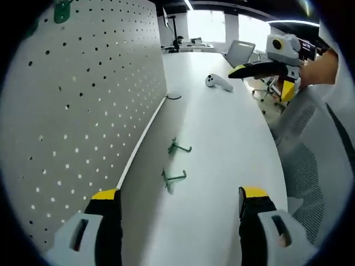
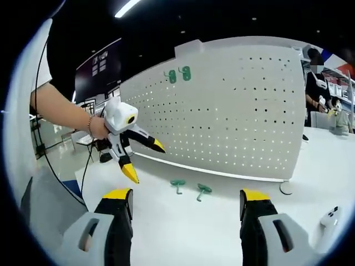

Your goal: Insert the hook assembly into the mounting plate slot until the hook locks in place.

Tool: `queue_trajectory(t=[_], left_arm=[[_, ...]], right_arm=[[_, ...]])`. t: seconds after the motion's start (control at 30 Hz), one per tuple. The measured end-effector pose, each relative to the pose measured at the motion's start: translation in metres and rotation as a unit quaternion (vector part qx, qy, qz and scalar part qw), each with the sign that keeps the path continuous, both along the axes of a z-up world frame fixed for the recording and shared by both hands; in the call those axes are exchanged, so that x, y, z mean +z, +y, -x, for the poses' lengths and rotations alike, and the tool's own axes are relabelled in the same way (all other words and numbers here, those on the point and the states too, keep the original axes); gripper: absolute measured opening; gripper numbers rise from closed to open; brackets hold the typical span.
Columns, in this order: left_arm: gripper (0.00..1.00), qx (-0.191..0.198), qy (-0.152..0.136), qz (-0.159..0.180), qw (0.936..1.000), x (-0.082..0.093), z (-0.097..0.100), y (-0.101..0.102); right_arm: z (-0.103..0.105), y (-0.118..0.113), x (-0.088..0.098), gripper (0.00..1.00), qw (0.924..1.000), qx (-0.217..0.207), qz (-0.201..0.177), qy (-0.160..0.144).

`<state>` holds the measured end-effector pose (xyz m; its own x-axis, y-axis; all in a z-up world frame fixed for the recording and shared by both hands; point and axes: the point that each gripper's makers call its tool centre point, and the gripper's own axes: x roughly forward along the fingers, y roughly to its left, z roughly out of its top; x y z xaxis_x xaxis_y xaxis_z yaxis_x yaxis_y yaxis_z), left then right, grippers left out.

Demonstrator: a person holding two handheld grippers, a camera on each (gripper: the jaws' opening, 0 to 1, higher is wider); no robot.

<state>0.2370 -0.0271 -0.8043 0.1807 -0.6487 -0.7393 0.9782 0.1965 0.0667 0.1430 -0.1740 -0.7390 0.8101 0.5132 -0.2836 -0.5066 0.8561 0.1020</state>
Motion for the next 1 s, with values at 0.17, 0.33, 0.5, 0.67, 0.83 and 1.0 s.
queue_trajectory(t=[0.17, 0.33, 0.5, 0.67, 0.83, 1.0], left_arm=[[0.90, -0.012, 0.011, -0.019, 0.9997, -0.006, -0.002, -0.002], [0.89, -0.026, 0.024, -0.039, 0.9986, -0.013, -0.002, -0.004], [0.89, -0.036, 0.036, -0.056, 0.9971, -0.021, 0.000, -0.005], [0.89, -0.043, 0.044, -0.069, 0.9957, -0.027, -0.001, -0.007], [0.89, -0.042, 0.050, -0.080, 0.9946, -0.033, -0.004, -0.009], [0.89, -0.052, 0.055, -0.096, 0.9925, -0.041, 0.000, -0.011]], right_arm=[[0.000, -0.001, -0.002, 0.77, 1.0000, -0.003, -0.002, 0.006], [0.000, -0.003, -0.002, 0.77, 1.0000, -0.007, -0.003, 0.007], [-0.001, -0.004, -0.004, 0.77, 0.9999, -0.008, -0.001, 0.008], [-0.001, -0.003, -0.004, 0.77, 0.9999, -0.007, -0.005, 0.011], [0.000, -0.002, -0.005, 0.77, 0.9999, -0.004, -0.004, 0.011], [0.000, -0.002, -0.004, 0.77, 0.9999, -0.004, -0.004, 0.011]])
